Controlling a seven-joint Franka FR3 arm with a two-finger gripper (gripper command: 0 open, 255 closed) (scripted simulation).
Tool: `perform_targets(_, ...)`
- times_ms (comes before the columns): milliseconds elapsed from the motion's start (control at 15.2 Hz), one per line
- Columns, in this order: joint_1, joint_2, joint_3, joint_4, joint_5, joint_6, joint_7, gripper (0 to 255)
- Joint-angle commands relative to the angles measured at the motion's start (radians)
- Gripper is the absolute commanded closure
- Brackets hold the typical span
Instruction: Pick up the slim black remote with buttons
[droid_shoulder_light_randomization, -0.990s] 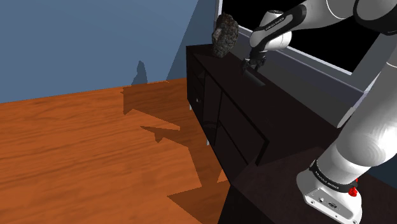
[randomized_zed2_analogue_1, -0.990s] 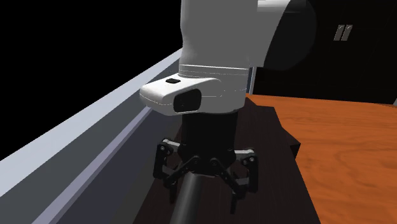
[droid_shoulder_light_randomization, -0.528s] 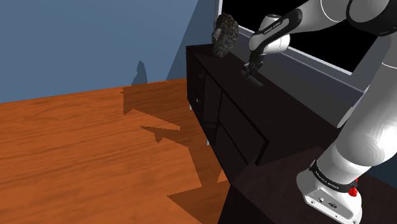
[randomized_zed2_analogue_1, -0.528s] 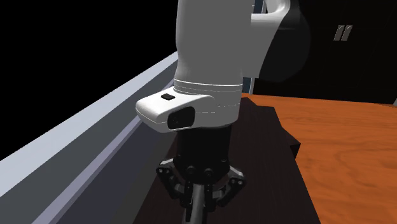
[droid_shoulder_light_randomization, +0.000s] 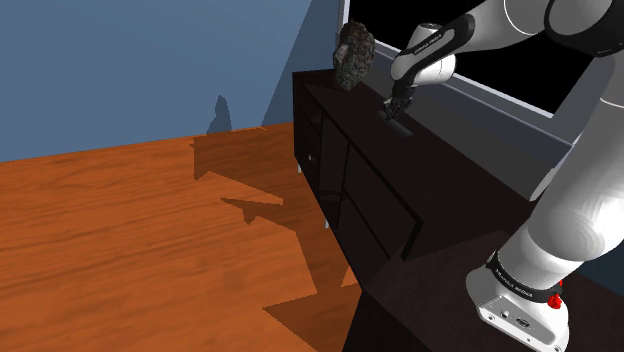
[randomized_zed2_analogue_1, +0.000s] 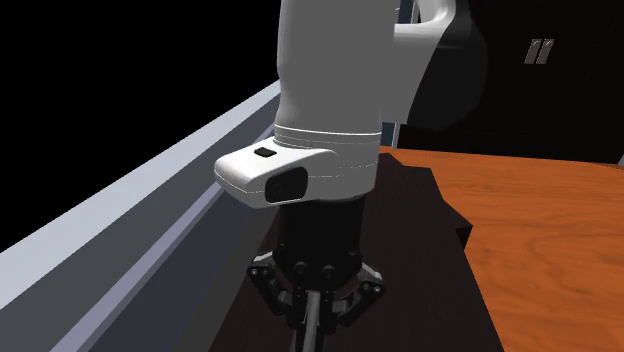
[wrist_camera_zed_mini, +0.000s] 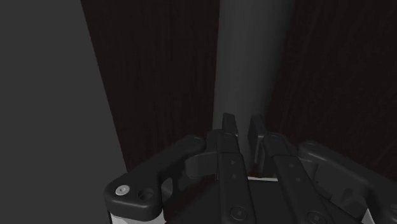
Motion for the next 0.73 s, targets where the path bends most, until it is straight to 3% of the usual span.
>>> perform_targets(0,-0.018,-0.007,-0.022,-0.012,-0.005,-0.022,0.011,255)
perform_targets(660,-0.021,-0.079,-0.019,0.044,-0.042,-0.146,0.035,255)
